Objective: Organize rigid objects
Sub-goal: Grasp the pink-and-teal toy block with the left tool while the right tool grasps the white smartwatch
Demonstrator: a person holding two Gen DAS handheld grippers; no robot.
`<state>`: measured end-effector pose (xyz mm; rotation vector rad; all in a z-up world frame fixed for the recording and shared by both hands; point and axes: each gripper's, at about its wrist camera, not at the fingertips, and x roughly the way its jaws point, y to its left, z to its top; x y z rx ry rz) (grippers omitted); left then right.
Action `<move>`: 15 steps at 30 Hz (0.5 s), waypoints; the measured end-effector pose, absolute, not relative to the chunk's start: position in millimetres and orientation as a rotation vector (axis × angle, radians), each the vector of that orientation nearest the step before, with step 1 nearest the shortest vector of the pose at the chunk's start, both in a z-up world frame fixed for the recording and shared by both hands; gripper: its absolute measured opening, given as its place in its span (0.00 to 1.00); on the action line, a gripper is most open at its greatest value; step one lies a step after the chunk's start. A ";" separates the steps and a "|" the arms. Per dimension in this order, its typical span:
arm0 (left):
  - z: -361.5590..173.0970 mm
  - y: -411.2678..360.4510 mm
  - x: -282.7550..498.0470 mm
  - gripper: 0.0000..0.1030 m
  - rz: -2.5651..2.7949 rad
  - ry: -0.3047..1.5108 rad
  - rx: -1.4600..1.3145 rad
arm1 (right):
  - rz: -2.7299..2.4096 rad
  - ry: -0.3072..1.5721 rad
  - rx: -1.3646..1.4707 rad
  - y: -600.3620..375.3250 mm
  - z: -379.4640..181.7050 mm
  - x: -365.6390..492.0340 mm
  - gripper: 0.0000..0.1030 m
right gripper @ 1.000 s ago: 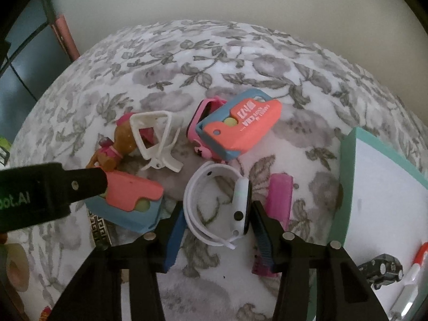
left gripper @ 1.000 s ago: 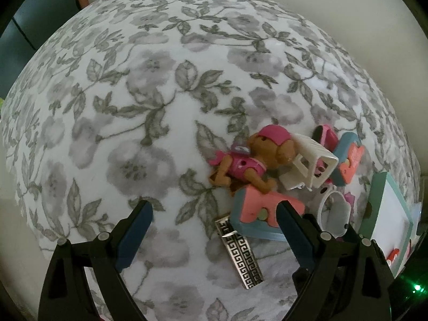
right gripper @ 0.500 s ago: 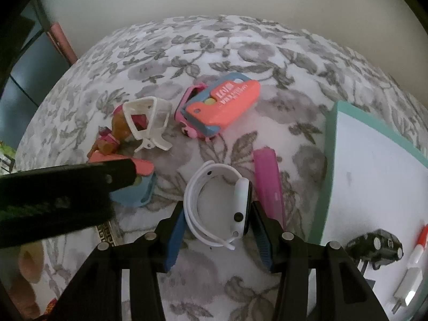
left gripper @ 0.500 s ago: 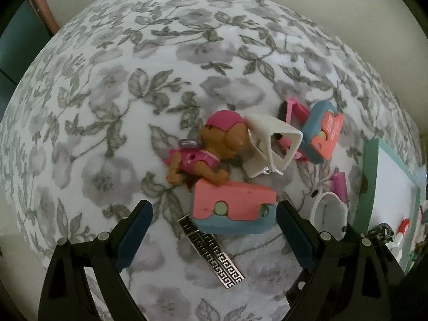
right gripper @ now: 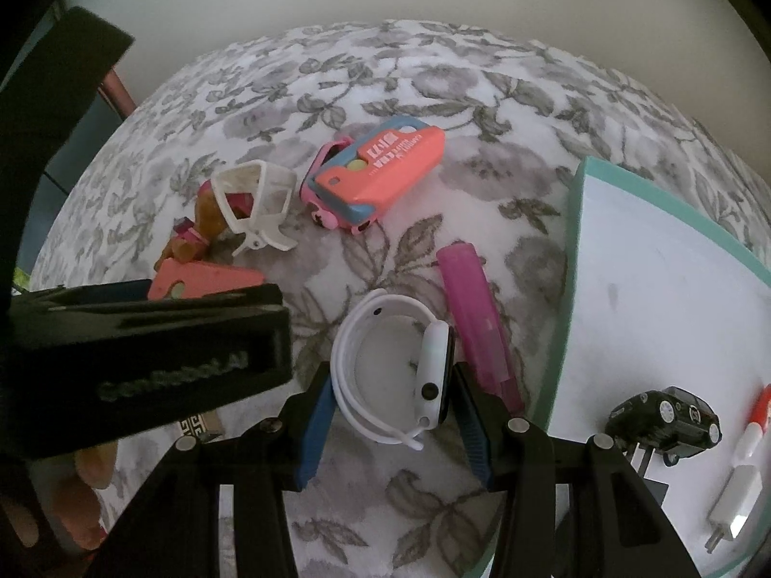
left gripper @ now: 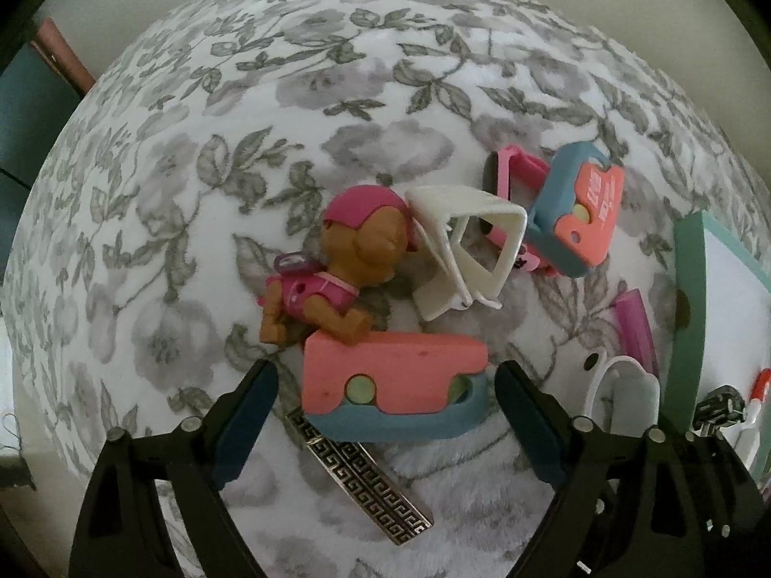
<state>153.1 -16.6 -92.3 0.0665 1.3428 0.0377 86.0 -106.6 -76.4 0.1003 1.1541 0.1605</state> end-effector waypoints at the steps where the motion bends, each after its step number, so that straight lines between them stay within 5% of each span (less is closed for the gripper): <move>1: -94.2 -18.8 153.5 0.77 0.034 1.344 0.068 | 0.160 1.155 0.099 -106.3 -76.5 86.0 0.49; 15: -87.5 -24.9 140.3 0.70 0.017 1.307 0.063 | 0.161 1.161 0.098 -108.4 -75.7 82.8 0.49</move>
